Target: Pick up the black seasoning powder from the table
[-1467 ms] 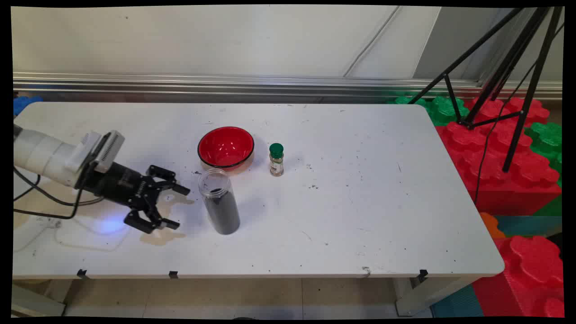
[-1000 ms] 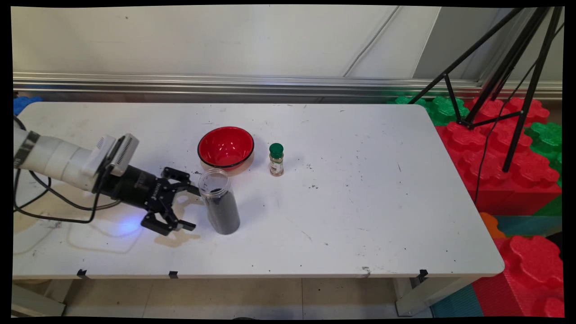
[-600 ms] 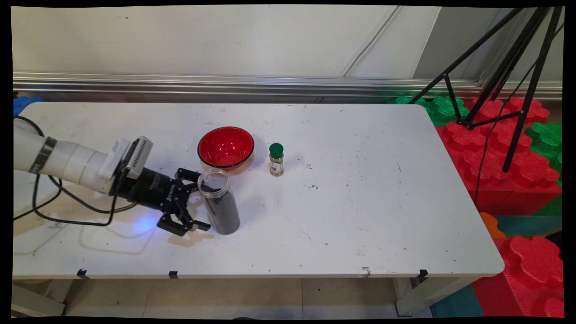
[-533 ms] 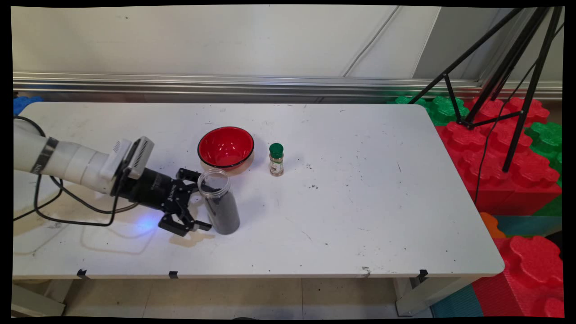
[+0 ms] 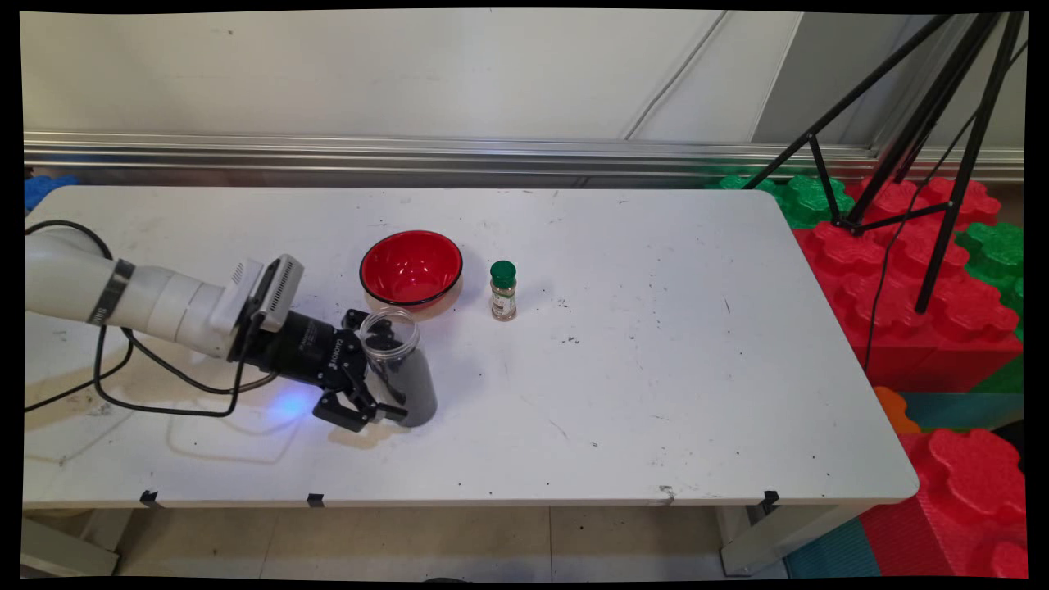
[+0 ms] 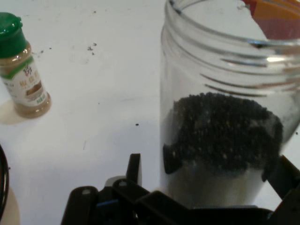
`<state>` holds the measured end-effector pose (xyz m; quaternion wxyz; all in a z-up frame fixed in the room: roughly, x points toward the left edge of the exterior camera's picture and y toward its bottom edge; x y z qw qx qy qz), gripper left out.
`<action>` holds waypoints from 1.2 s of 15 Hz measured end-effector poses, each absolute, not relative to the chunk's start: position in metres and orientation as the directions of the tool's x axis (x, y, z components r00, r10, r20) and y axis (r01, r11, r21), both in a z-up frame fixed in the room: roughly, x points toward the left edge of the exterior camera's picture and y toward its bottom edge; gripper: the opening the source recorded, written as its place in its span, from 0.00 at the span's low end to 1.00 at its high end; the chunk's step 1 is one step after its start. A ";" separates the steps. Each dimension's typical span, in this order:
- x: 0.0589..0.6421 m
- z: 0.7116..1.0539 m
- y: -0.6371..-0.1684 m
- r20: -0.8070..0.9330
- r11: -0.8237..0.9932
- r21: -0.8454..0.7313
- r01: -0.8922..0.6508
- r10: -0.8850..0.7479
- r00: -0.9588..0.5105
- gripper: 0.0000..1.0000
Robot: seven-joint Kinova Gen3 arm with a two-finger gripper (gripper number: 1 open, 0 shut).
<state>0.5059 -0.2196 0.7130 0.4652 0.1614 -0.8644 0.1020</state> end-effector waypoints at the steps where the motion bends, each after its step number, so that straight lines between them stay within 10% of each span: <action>1: 0.504 0.711 -0.221 0.839 0.927 -0.028 -0.375 -0.182 -0.513 1.00; 18: 0.501 0.706 -0.224 0.874 0.923 -0.013 -0.384 -0.176 -0.453 1.00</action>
